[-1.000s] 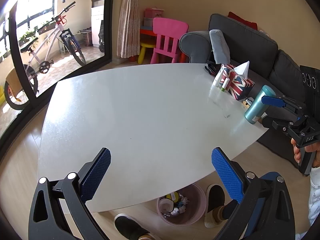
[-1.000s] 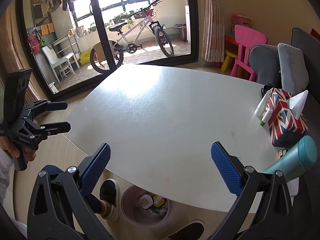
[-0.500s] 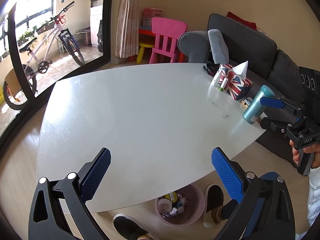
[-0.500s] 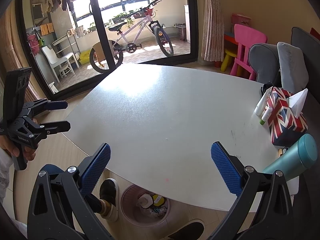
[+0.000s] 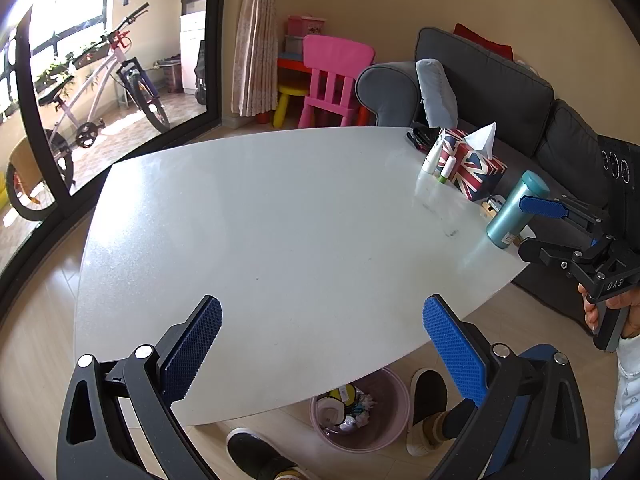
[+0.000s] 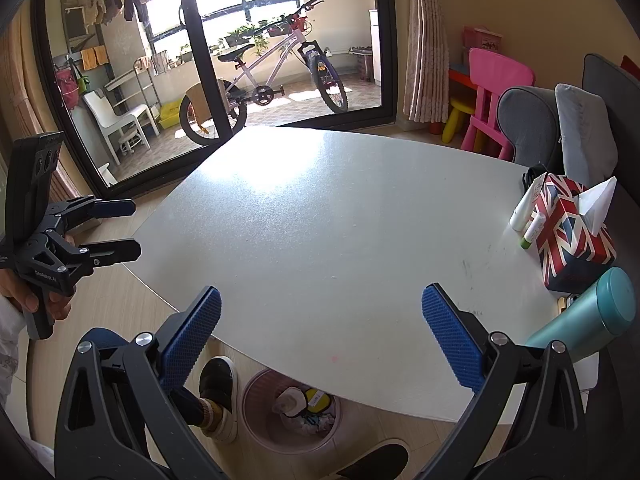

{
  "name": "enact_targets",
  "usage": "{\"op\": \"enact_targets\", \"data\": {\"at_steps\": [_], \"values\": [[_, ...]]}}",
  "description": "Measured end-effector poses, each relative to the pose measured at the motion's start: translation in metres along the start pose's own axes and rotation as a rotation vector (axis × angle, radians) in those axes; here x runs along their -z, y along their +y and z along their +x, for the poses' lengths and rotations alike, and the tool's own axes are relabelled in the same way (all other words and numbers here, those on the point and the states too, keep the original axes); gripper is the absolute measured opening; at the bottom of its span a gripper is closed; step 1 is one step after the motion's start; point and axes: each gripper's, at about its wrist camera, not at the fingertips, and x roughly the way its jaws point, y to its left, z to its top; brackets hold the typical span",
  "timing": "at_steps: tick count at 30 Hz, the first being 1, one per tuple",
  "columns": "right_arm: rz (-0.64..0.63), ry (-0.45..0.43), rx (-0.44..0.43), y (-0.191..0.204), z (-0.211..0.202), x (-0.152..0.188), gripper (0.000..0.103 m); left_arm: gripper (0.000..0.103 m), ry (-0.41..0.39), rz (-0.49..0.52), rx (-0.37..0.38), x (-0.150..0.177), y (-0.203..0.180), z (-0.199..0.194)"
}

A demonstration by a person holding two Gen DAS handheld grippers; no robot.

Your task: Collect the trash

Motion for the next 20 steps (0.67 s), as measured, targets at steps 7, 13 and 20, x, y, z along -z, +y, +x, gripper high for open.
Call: {"op": "enact_targets", "data": {"at_steps": [7, 13, 20], "values": [[0.0, 0.0, 0.001, 0.0002, -0.0001, 0.0, 0.099, 0.097, -0.001, -0.002, 0.003, -0.0009, -0.0001, 0.0], [0.0, 0.0, 0.001, 0.0002, -0.0001, -0.0002, 0.099, 0.097, 0.001, 0.017, -0.006, -0.0018, -0.0029, 0.0001], [0.0, 0.002, 0.002, -0.0008, -0.0004, 0.0008, 0.099, 0.097, 0.01, 0.033, -0.035, -0.0016, -0.0056, 0.0032]]}}
